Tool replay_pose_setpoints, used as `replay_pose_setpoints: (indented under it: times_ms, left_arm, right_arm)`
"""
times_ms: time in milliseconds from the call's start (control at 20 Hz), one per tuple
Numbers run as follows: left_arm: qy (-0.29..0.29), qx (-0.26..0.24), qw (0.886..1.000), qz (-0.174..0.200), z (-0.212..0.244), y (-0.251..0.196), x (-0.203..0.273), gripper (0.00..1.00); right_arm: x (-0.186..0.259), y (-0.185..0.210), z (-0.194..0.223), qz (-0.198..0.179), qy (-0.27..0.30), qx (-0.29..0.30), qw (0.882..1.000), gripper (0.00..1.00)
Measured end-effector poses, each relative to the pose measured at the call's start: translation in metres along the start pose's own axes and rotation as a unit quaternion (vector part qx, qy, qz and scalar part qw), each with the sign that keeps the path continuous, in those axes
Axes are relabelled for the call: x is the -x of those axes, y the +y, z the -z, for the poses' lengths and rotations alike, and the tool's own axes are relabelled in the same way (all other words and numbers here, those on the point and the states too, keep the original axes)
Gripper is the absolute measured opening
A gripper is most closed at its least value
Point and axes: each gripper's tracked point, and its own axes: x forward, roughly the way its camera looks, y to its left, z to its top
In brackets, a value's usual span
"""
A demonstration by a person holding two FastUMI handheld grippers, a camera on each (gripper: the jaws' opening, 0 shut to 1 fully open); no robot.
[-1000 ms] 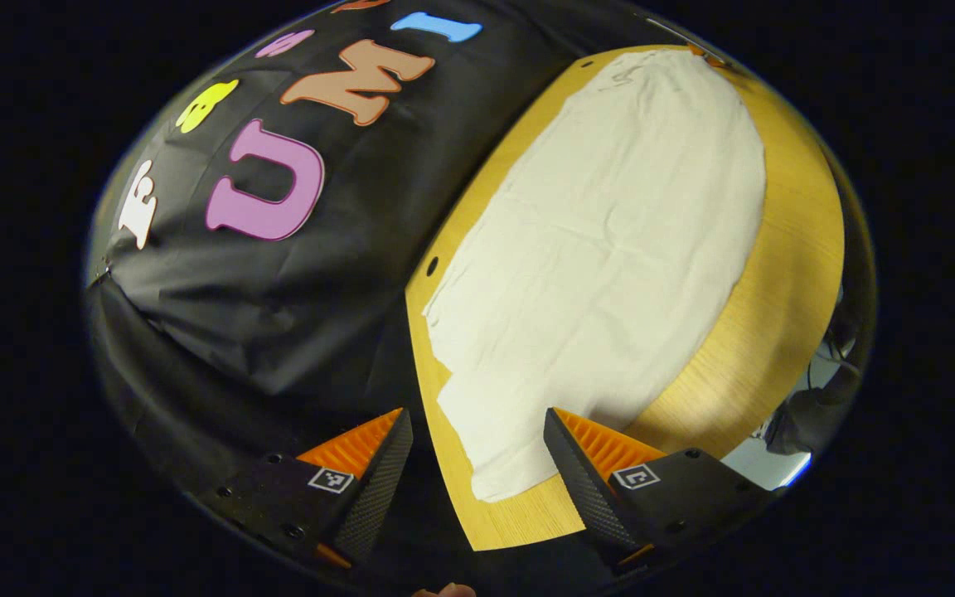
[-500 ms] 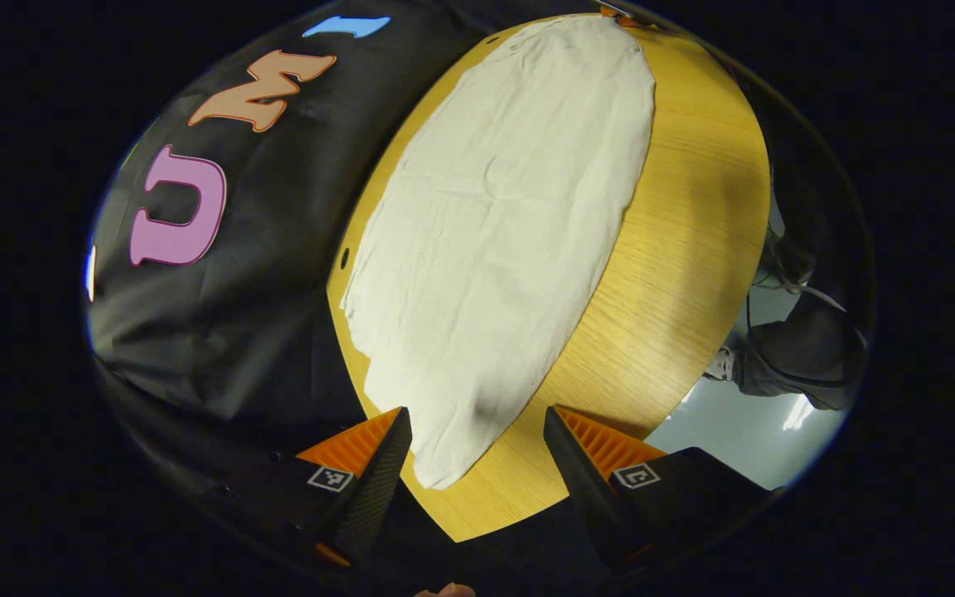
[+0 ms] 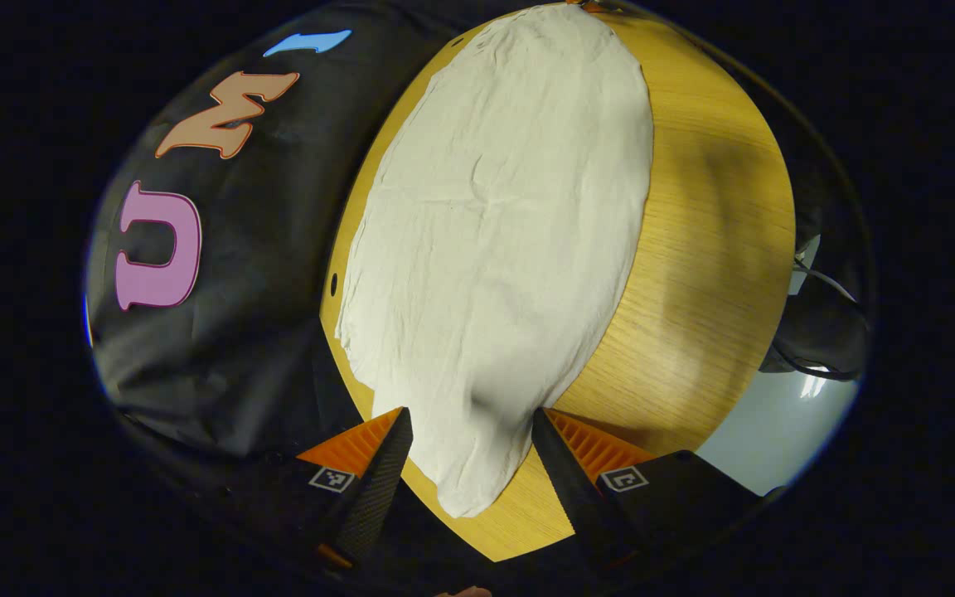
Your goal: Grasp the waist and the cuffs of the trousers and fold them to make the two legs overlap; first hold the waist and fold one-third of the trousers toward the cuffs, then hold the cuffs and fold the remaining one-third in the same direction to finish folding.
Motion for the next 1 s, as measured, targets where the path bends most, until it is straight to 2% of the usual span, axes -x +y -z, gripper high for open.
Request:
replay_pose_setpoints:
  times_ms: [200, 350, 400, 500, 750, 850, 1000]
  left_arm:
    - [-0.002, -0.024, 1.0, -0.004, -0.004, 0.008, -0.008, 0.87]
    - [0.005, -0.007, 1.0, 0.017, -0.004, 0.0, -0.012, 0.83]
    - [0.007, -0.005, 1.0, 0.02, -0.004, -0.002, -0.011, 0.68]
    - [0.008, -0.007, 1.0, 0.024, -0.003, -0.007, -0.012, 0.52]
    - [0.013, 0.014, 0.999, 0.036, -0.002, -0.02, -0.012, 0.22]
    - [0.019, 0.019, 0.999, 0.04, -0.003, -0.023, -0.012, 0.02]
    - [0.024, 0.027, 0.999, 0.029, -0.002, -0.02, -0.012, 0.0]
  right_arm:
    - [0.001, 0.0, 0.0, 0.003, 0.001, -0.002, 1.0, 0.07]
    - [0.0, 0.0, 0.0, 0.005, 0.002, -0.002, 1.0, 0.07]
    - [0.001, 0.0, 0.0, 0.004, 0.003, -0.002, 1.0, 0.07]
    - [0.001, 0.0, 0.0, 0.003, 0.003, -0.001, 1.0, 0.07]
    - [0.001, 0.0, 0.001, 0.002, 0.004, -0.002, 1.0, 0.07]
    - [0.0, 0.0, 0.0, 0.004, 0.003, -0.001, 1.0, 0.07]
    - [-0.001, -0.002, 0.001, 0.004, 0.003, -0.014, 1.0, 0.07]
